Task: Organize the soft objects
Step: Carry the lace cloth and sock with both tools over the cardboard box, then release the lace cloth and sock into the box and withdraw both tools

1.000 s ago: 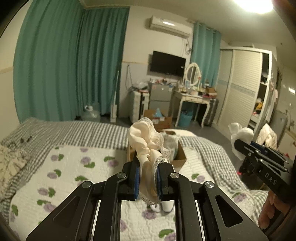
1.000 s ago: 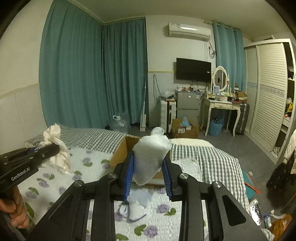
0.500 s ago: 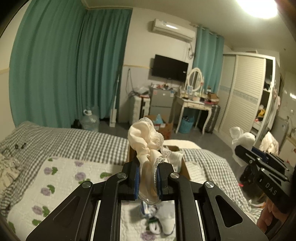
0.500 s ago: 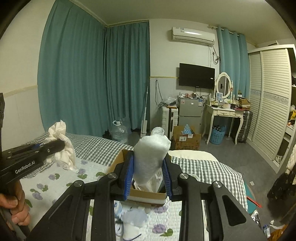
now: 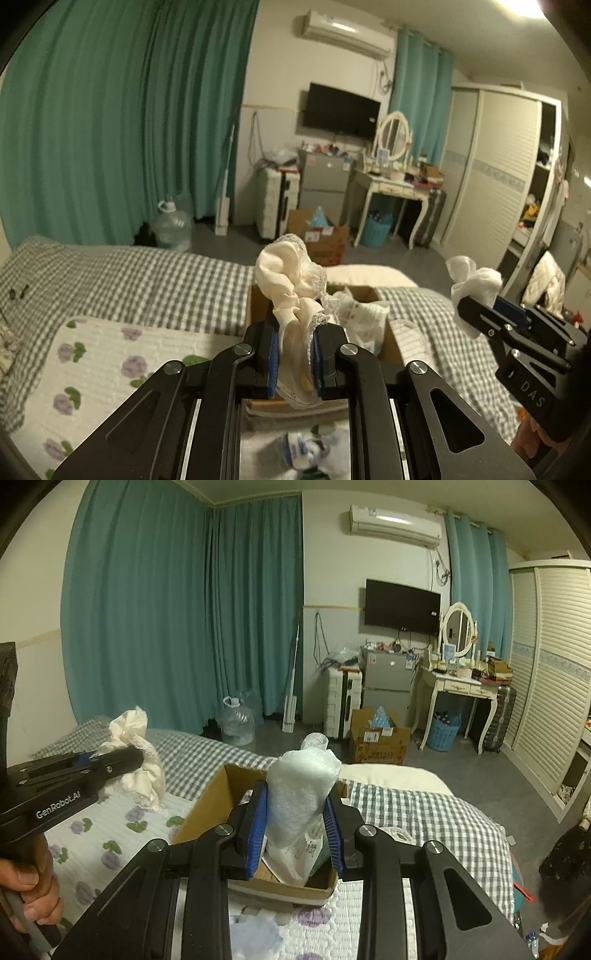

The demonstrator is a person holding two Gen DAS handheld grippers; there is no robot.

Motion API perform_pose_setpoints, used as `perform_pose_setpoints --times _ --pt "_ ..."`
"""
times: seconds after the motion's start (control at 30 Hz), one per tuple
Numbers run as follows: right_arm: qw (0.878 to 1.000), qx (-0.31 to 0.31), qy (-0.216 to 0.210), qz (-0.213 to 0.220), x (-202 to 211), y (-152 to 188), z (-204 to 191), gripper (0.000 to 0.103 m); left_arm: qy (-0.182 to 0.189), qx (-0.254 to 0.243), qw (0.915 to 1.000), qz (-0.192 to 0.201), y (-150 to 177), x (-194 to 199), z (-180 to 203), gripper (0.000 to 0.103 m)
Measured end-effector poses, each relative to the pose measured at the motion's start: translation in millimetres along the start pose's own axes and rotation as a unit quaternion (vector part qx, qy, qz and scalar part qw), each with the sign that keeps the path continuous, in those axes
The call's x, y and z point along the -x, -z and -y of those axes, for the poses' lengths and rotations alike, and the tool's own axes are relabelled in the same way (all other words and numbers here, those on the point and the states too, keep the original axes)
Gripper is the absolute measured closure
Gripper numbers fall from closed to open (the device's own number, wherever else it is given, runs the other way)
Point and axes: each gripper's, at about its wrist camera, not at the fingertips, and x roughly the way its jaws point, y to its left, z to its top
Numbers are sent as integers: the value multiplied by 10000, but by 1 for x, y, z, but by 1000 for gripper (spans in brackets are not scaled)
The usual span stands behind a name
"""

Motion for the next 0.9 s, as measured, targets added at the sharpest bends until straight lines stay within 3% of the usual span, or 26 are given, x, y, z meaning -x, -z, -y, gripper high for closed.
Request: perform_pose_setpoints --times 0.43,0.77,0.9 --pt "9967 -45 -243 -771 -121 17 11 74 -30 83 9962 -862 17 -107 -13 89" --pt "9859 47 -364 -1635 -187 57 13 73 -291 122 9835 -1779 50 -158 -20 89" --pt "9807 62 -277 -1935 -204 70 12 73 -519 -195 9825 -1776 55 -162 -12 89"
